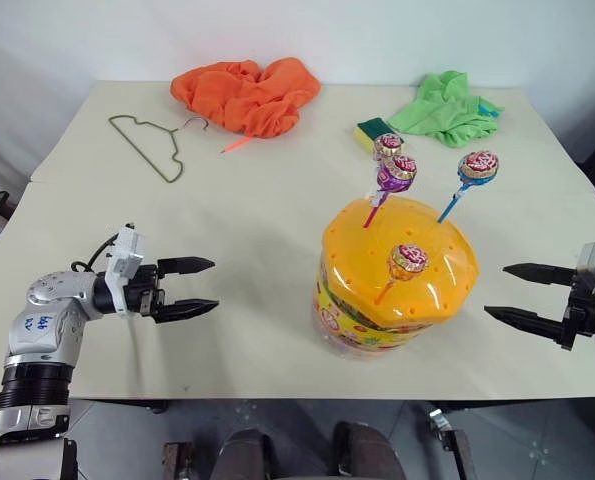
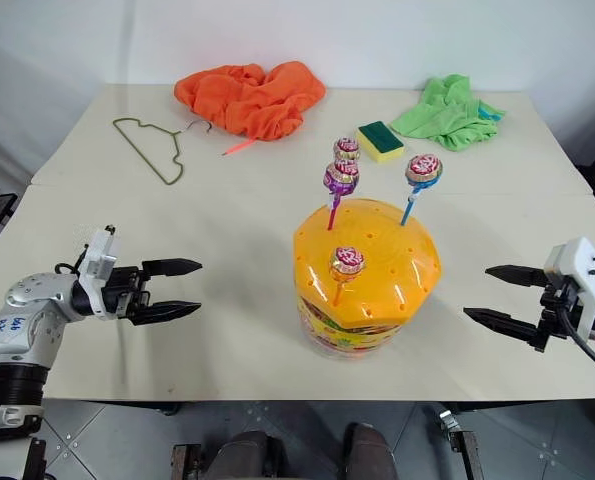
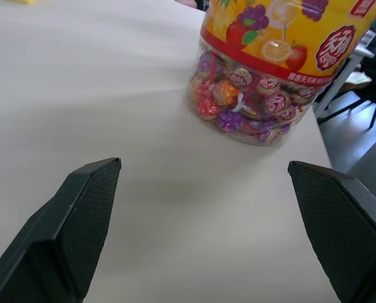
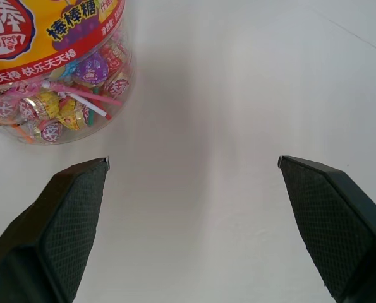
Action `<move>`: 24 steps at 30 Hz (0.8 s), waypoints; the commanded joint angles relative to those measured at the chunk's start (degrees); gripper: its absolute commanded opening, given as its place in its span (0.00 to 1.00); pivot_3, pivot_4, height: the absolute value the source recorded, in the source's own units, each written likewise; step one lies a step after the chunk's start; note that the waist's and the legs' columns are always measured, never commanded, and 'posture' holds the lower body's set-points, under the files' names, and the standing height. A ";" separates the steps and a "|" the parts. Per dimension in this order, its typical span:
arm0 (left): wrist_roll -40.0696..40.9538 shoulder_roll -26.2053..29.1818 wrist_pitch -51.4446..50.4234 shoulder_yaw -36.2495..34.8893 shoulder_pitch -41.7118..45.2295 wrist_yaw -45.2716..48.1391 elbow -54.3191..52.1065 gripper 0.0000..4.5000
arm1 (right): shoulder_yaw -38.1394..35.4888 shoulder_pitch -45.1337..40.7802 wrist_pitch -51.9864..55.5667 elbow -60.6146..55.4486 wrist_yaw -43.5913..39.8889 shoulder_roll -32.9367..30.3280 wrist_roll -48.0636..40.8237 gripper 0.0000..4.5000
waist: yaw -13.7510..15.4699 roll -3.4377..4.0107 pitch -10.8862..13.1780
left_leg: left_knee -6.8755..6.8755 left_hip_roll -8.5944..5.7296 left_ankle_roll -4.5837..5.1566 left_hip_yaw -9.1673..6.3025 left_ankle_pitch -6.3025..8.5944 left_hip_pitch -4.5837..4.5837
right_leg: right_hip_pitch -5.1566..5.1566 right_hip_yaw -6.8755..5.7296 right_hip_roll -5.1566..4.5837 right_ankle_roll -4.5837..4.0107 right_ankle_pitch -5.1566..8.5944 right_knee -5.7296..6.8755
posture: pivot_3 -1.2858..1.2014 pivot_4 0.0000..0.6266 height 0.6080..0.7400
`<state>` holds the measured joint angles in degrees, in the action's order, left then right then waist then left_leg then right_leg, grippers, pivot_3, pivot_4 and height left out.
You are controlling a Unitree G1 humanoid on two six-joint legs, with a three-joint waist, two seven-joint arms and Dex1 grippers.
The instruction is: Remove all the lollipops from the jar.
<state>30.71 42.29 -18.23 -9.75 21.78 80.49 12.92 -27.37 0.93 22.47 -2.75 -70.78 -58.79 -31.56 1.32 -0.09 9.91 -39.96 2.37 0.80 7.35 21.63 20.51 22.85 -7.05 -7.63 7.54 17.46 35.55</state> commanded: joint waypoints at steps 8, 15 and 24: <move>1.53 3.85 -8.46 -0.62 2.72 -3.17 -5.33 1.00 | -0.77 -0.55 -1.91 -1.78 1.82 3.05 -0.47 1.00 | 0.05 0.00 0.00 | -0.01 0.00 -0.01 -0.02 0.01 0.01 | 0.00 0.00 0.00 0.00 0.00 0.00 | 0.52 0.24 1.00; 3.63 3.28 -7.14 -1.14 13.18 -1.39 -4.37 1.00 | -6.84 3.95 0.56 -8.52 1.73 4.02 -5.09 1.00 | 0.38 -0.02 0.01 | -0.08 0.00 -0.02 -0.13 0.01 0.12 | 0.00 -0.10 0.00 0.00 0.00 0.01 | 0.52 0.24 1.00; 4.31 -4.53 -4.46 5.28 30.80 6.64 -0.61 1.00 | -19.21 12.02 6.63 -24.03 5.05 7.23 -16.10 1.00 | 0.24 -0.05 0.03 | -0.17 -0.06 -0.02 -0.29 0.01 0.25 | 0.00 -0.25 0.00 0.00 0.00 0.01 | 0.52 0.24 1.00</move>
<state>33.80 38.87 -23.64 -5.70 49.49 85.36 12.85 -41.71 12.98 27.79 -23.25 -66.60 -51.69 -43.70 1.57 -0.14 9.94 -40.14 2.31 0.78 7.04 21.64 20.79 22.85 -7.32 -7.63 7.54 17.45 35.56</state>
